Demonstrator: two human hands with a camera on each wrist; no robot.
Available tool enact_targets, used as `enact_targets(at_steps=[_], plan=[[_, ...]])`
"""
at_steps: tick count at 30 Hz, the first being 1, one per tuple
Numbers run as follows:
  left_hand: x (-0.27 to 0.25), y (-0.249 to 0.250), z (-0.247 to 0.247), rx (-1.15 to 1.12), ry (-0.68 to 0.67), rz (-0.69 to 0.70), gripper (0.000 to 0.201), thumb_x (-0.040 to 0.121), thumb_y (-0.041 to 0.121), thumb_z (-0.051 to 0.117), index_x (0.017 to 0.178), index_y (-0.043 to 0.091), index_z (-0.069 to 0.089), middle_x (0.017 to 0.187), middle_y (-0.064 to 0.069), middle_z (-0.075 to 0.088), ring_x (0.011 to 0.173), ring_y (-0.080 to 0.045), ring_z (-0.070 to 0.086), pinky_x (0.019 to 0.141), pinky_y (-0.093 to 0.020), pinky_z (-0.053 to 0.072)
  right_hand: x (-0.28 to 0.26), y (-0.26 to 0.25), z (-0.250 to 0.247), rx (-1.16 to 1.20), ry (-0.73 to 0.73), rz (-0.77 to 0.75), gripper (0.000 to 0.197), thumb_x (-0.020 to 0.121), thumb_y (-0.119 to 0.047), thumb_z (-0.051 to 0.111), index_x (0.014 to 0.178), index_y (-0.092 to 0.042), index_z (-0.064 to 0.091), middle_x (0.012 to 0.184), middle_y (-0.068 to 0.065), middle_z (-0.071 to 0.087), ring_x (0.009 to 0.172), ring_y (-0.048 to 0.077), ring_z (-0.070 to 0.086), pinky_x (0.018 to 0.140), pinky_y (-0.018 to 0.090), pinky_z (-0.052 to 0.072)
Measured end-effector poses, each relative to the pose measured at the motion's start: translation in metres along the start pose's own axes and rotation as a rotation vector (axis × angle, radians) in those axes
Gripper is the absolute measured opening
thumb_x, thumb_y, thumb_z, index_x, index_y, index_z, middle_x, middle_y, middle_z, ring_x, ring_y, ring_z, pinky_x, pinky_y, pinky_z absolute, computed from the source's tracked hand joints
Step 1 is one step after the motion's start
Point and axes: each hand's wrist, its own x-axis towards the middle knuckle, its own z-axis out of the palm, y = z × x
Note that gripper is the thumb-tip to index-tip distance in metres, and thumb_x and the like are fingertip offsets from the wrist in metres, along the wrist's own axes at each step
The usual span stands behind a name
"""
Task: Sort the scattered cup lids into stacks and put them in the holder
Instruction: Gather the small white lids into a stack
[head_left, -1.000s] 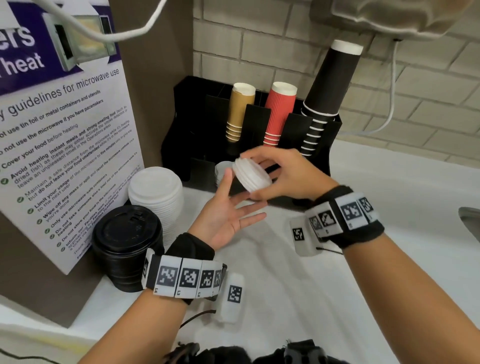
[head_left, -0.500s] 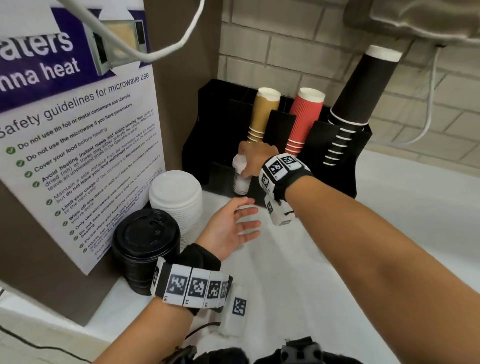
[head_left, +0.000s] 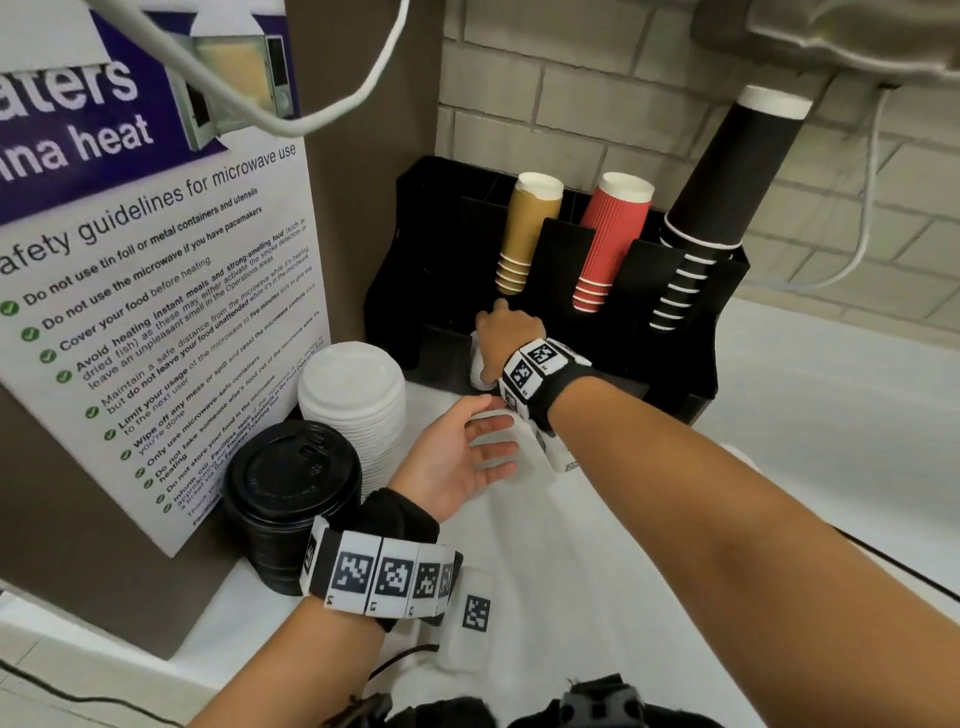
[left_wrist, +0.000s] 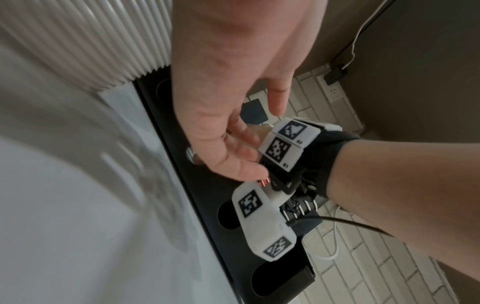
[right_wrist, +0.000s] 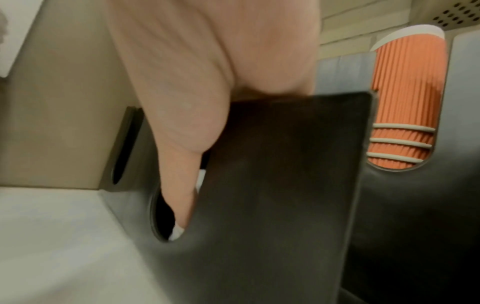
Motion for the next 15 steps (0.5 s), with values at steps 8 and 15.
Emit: enact_targets(at_steps=[8, 15], plan=[[-0.001, 0.000, 0.000, 0.010, -0.004, 0.028, 0.021, 0.096, 0.031, 0.054, 0.102, 0.016, 0.068, 0.094, -0.003, 0.068, 0.076, -0.020, 0.067, 0.066, -0.033, 0.055, -0.019, 0.013, -0.020, 0.043, -0.091, -0.083, 0.038, 0.080, -0.034, 0.070, 0.111, -0.016, 0.058, 0.114, 0.009, 0.054, 0.121, 0.031, 0.040, 0.094, 0.037, 0.034], [-0.001, -0.002, 0.002, 0.010, -0.068, 0.036, 0.021, 0.095, 0.029, 0.055, 0.106, 0.016, 0.066, 0.096, -0.003, 0.066, 0.076, -0.019, 0.068, 0.066, -0.031, 0.056, -0.101, 0.105, -0.038, 0.609, -0.004, 0.045, 0.041, 0.091, -0.029, 0.062, 0.129, -0.013, 0.055, 0.120, 0.008, 0.062, 0.105, 0.017, 0.057, 0.089, 0.022, 0.043]])
